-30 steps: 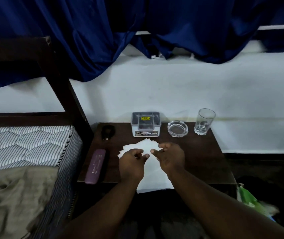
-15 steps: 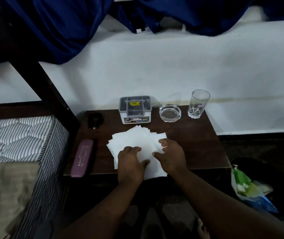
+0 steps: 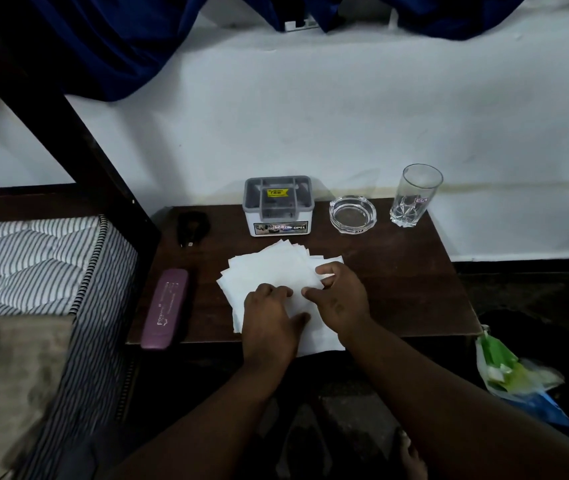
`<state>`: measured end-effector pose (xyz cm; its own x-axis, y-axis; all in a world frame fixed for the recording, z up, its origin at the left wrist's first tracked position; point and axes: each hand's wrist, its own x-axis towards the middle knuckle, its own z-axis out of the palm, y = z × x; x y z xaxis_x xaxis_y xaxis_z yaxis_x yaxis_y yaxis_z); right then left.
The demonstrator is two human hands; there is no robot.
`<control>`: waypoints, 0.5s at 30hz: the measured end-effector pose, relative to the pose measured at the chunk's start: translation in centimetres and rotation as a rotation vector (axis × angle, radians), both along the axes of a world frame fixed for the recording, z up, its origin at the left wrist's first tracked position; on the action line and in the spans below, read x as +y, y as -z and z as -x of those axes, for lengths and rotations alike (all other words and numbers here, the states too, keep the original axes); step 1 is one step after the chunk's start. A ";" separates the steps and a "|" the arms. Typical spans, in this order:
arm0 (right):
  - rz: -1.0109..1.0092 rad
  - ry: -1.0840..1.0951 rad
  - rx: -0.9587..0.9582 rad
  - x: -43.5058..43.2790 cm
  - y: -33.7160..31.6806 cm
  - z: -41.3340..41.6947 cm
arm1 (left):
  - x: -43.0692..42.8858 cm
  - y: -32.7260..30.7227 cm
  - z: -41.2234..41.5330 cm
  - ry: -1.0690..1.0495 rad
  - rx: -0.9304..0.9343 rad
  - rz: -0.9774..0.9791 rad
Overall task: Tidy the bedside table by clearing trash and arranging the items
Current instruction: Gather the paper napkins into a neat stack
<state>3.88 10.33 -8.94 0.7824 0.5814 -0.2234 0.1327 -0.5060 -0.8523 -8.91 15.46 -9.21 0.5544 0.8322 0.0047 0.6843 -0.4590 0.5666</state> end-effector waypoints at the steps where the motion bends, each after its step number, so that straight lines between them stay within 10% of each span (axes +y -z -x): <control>1: -0.016 0.018 0.043 0.1 0.0 0.0 | 0.0 0.0 0.0 0.005 -0.007 -0.005; 10: -0.192 0.082 0.434 0.5 -1.1 0.1 | 0.4 0.1 0.0 0.106 0.033 -0.099; 15: -0.095 0.131 0.151 0.6 -0.6 -0.9 | 0.2 -0.6 -0.1 0.081 0.059 -0.132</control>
<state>4.81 10.89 -8.37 0.8142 0.5014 -0.2926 -0.0616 -0.4265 -0.9024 -8.86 15.70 -8.64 0.6225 0.7789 0.0766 0.6720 -0.5821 0.4577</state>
